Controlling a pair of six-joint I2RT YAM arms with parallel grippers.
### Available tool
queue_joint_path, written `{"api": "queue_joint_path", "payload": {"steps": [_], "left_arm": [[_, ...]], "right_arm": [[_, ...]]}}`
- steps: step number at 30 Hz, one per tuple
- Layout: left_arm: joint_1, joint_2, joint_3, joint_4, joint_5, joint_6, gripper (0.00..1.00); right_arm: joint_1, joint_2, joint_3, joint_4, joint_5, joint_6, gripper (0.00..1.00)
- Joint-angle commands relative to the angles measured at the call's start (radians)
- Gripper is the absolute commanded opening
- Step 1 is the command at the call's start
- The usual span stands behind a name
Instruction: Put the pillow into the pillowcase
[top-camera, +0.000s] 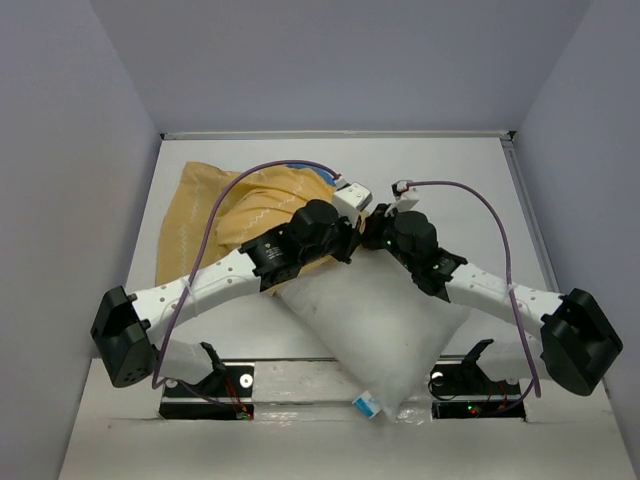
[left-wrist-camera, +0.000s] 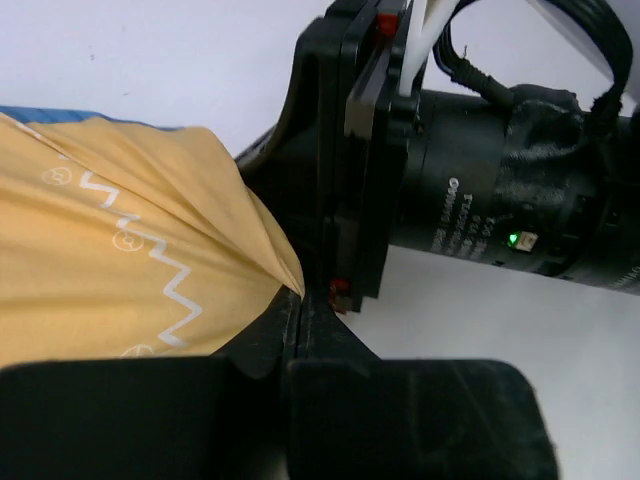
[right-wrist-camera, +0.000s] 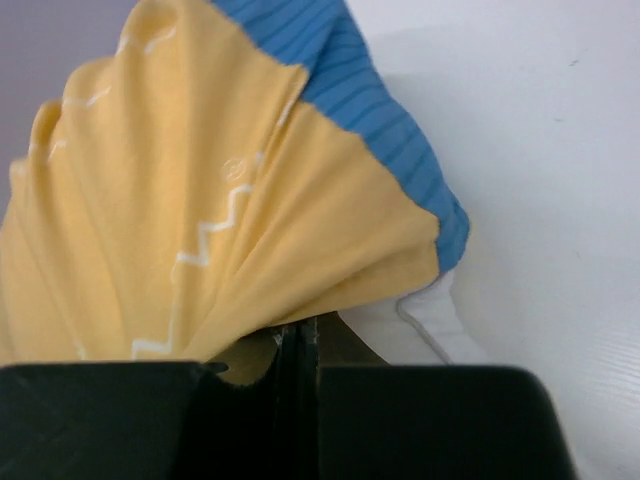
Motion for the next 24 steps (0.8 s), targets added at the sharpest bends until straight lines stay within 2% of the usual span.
{"api": "queue_joint_path", "payload": {"steps": [1,5,7,9,12,16,17,18,19,20,21,23,24], "left_arm": [[-0.066,-0.077,0.012,0.113,0.229,-0.158,0.00],[-0.064,-0.102,-0.036,0.007,0.159,-0.166,0.00],[-0.061,-0.079,-0.037,0.024,0.189,-0.169,0.00],[-0.061,0.000,0.007,0.088,0.256,-0.164,0.00],[-0.069,0.137,0.130,0.127,0.280,-0.138,0.00],[-0.066,0.217,0.248,0.167,0.235,-0.095,0.00],[-0.064,0.222,0.268,0.168,0.218,-0.089,0.03],[-0.060,0.220,0.285,0.174,0.203,-0.086,0.08],[-0.058,0.216,0.295,0.182,0.176,-0.086,0.22],[-0.050,0.200,0.302,0.188,0.156,-0.087,0.62],[-0.050,0.191,0.299,0.180,0.128,-0.089,0.76],[-0.049,0.144,0.268,0.145,-0.013,-0.083,0.92],[-0.050,0.113,0.198,0.135,-0.091,-0.087,0.94]], "right_arm": [[-0.095,-0.096,0.095,0.143,0.258,0.125,0.00],[-0.165,-0.217,0.067,0.053,0.304,0.171,0.00],[-0.165,-0.212,0.049,0.035,0.298,0.229,0.00],[-0.165,-0.142,0.038,0.037,0.263,0.328,0.00],[-0.165,-0.007,0.058,0.061,0.223,0.384,0.00],[-0.165,0.117,0.192,0.034,0.188,0.334,0.00],[-0.175,0.142,0.272,0.000,0.175,0.315,0.00],[-0.185,0.166,0.310,-0.021,0.157,0.298,0.00],[-0.201,0.183,0.343,-0.052,0.139,0.274,0.00],[-0.240,0.202,0.376,-0.078,0.087,0.262,0.00],[-0.263,0.203,0.384,-0.089,0.050,0.249,0.16],[-0.294,0.173,0.394,-0.141,-0.030,0.181,0.43],[-0.305,0.161,0.418,-0.237,-0.051,0.077,0.66]]}}
